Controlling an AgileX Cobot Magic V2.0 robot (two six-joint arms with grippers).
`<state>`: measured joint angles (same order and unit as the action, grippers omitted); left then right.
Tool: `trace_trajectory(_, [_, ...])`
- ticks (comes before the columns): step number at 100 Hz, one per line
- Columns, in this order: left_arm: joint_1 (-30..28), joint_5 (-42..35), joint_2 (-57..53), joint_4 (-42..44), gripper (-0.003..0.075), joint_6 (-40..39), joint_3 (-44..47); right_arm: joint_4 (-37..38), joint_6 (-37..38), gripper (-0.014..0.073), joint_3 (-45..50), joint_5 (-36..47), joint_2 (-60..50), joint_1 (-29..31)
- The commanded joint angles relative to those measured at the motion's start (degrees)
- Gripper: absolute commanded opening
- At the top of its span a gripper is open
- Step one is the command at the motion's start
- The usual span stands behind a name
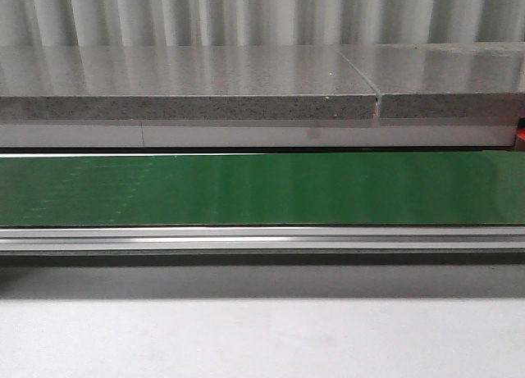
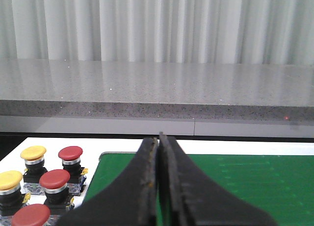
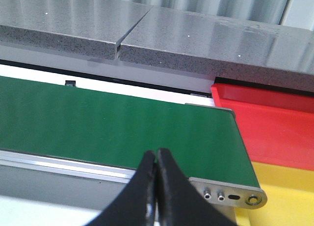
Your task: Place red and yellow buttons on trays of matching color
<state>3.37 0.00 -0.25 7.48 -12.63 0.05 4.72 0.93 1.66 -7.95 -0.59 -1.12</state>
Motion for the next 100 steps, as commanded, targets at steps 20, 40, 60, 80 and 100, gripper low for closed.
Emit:
trace_trajectory(20, [0.42, -5.26, -1.94, -0.05, -0.0020, -0.31, 2.67, 0.60, -0.21, -0.0068, -0.38, 4.53, -0.92, 0.04])
trace_trajectory(40, [0.42, -4.63, -1.94, -0.07, -0.0020, -0.31, 0.67, 0.60, -0.21, -0.0068, -0.38, 4.53, -0.92, 0.04])
trace_trajectory(60, [0.42, 8.46, -0.21, -0.07, -0.0020, -0.31, -8.91, 0.60, -0.21, -0.0068, -0.38, 4.53, -0.92, 0.04])
trace_trajectory(80, [0.42, 26.90, 9.21, -0.07, -0.0020, -0.31, -25.01, 0.60, -0.21, -0.0068, -0.38, 4.53, -0.92, 0.04])
trace_trajectory(100, [0.42, 51.42, 24.54, 1.01, -0.0020, 0.10, -41.13, 0.60, -0.21, -0.0068, -0.38, 4.53, -0.92, 0.04])
